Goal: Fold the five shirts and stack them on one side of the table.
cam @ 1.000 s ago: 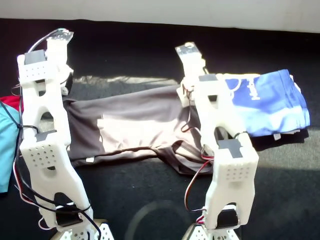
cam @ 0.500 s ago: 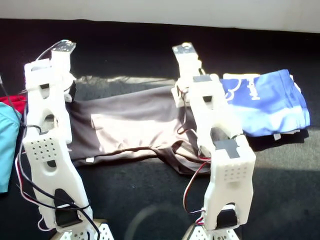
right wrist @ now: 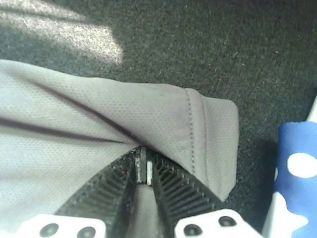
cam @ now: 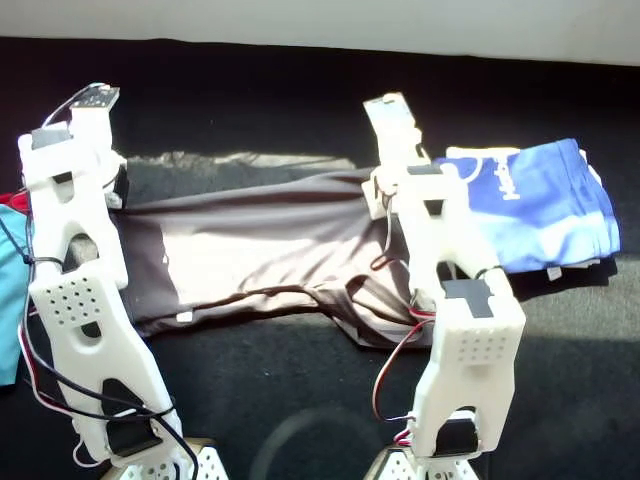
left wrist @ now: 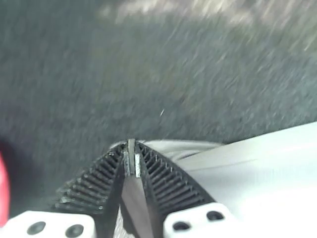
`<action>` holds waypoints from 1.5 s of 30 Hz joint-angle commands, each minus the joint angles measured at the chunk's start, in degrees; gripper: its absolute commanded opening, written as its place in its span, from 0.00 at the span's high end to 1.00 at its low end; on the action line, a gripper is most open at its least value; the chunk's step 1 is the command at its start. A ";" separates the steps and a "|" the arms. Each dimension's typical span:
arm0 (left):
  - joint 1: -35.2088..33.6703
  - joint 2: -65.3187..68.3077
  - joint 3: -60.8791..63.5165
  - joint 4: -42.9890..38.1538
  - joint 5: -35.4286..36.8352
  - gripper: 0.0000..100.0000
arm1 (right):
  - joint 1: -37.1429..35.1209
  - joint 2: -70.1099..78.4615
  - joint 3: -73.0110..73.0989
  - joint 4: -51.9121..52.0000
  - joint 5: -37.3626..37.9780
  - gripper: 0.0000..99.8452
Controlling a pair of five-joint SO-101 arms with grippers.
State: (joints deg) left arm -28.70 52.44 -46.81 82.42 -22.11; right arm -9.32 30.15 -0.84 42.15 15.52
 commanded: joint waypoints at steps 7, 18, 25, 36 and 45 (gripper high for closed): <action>-0.31 -0.75 -25.63 18.81 -0.26 0.99 | -2.42 -14.20 -1.45 6.46 0.26 0.99; -2.15 -7.16 -21.85 19.52 -0.09 0.99 | -2.33 -31.25 9.71 12.00 0.53 0.99; -1.71 -29.05 3.65 19.34 1.41 0.99 | -2.33 -40.48 17.19 12.00 0.62 0.99; 6.37 -56.48 54.29 4.22 1.32 0.99 | -5.41 -53.32 37.32 12.00 0.62 0.99; 6.99 -66.15 86.46 -21.89 1.23 0.99 | -7.69 -57.98 46.55 10.07 0.62 0.99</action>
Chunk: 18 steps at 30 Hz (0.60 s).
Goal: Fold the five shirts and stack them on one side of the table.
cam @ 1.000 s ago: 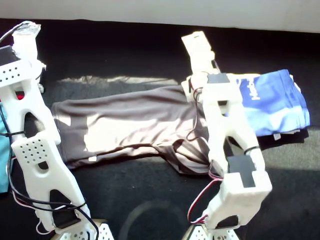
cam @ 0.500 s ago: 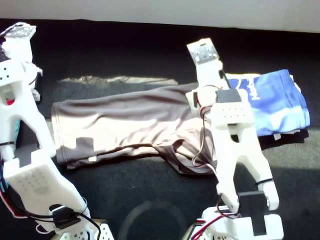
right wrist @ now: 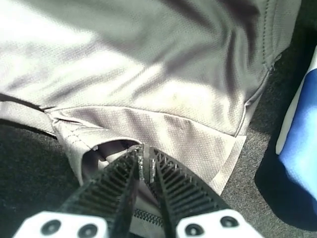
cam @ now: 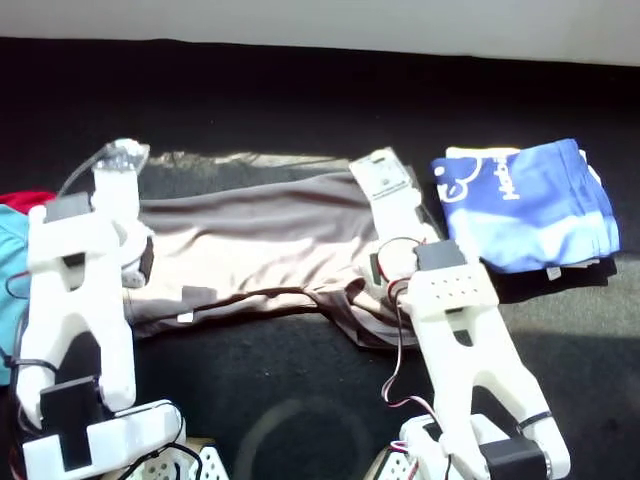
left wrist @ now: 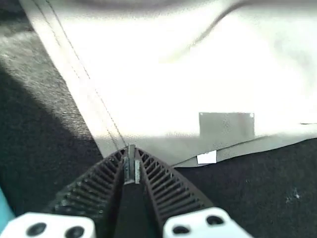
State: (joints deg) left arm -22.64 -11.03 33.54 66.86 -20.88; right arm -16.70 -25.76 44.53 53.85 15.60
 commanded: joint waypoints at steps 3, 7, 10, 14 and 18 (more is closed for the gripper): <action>0.92 -3.03 10.33 -8.53 0.00 0.99 | -0.31 -0.75 3.82 -6.02 0.53 0.99; 0.84 -3.12 13.93 -8.44 0.00 0.99 | -0.40 2.51 5.93 -9.27 0.53 0.99; 0.84 -3.12 16.92 -8.53 -0.18 0.99 | -0.40 5.05 6.46 -9.01 0.53 0.99; 0.84 -3.12 18.95 -8.70 -0.18 0.99 | -0.48 4.44 8.13 -8.04 0.53 0.99; 1.19 -3.12 18.95 -8.79 -0.18 0.99 | -2.51 -0.40 8.66 -3.30 1.05 0.99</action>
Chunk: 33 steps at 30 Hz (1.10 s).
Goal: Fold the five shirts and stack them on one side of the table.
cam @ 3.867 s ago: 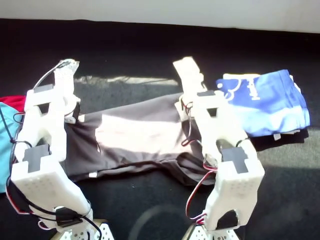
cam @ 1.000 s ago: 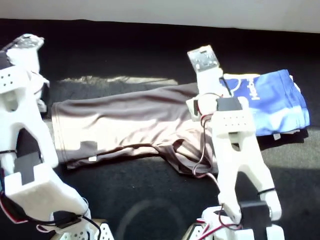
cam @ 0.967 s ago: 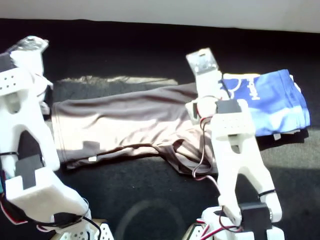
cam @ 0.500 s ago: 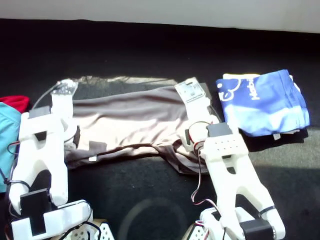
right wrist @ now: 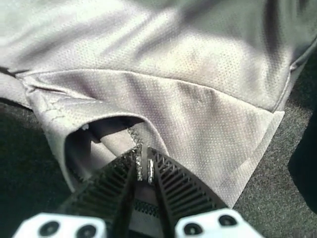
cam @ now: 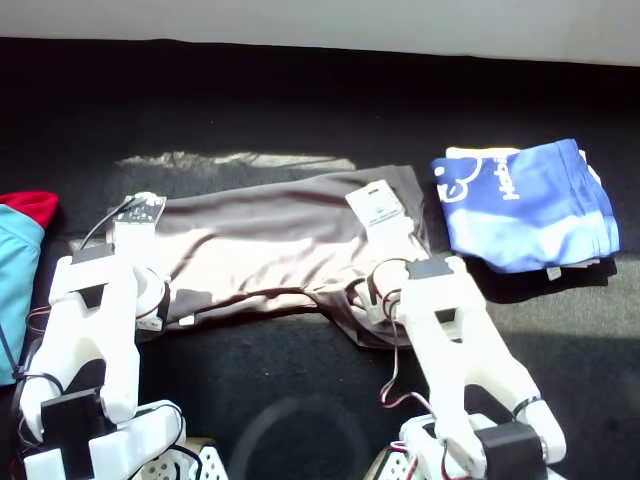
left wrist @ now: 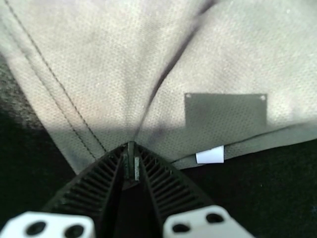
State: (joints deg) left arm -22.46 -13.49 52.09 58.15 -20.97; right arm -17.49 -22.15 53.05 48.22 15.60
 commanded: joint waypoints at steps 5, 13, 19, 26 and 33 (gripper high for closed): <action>0.75 -0.31 0.48 -3.43 -0.09 0.99 | -3.03 -9.19 -0.66 4.18 5.36 0.99; 0.92 -0.22 2.86 -7.74 0.09 0.99 | 0.57 -0.66 -1.54 -11.03 5.19 0.99; 0.92 -0.22 3.38 -8.62 0.09 0.99 | 0.48 10.51 -4.53 -10.68 5.10 0.99; 0.92 -0.22 3.47 -8.62 0.09 0.99 | -1.89 3.47 -4.09 0.04 5.10 0.99; 0.92 -0.22 3.47 -8.62 0.09 0.99 | -6.37 -7.96 2.33 6.99 5.45 0.99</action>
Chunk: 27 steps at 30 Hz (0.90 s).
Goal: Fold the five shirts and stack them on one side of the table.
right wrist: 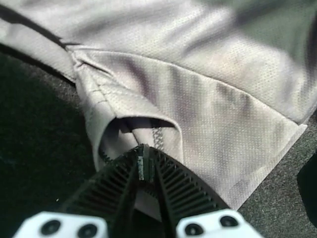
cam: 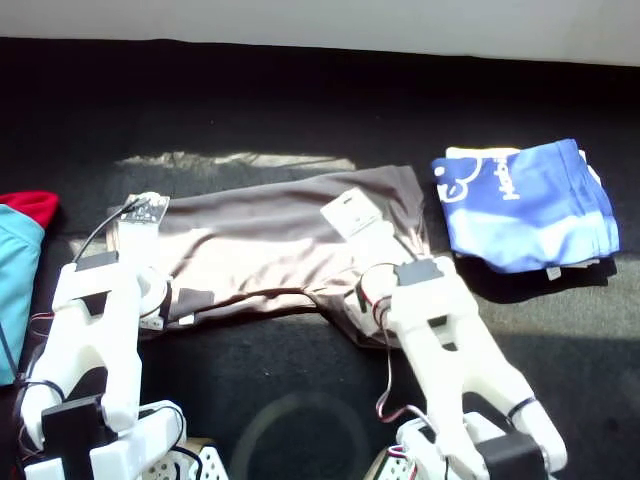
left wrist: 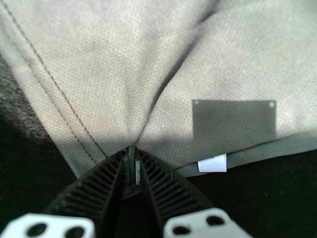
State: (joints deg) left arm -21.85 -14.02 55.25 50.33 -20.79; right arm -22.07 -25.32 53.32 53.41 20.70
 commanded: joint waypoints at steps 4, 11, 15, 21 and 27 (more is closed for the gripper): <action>0.31 0.31 0.40 -0.79 -0.09 0.99 | -2.86 -9.45 5.14 1.98 0.35 0.99; 0.31 0.31 0.40 -0.79 -0.09 0.99 | 6.64 -12.09 2.59 -9.10 0.26 0.99; 0.31 0.31 0.40 -0.79 -0.09 0.99 | 8.84 -5.32 2.15 -12.35 0.26 0.99; 0.31 0.31 0.40 -0.79 -0.09 0.99 | 7.16 6.20 1.98 -13.23 0.26 0.99; 0.31 0.31 0.40 -0.79 -0.09 0.99 | 4.70 2.77 2.15 -8.84 0.00 0.99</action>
State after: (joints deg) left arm -21.85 -14.02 55.25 50.24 -20.79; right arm -15.74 -19.69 58.07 41.98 20.70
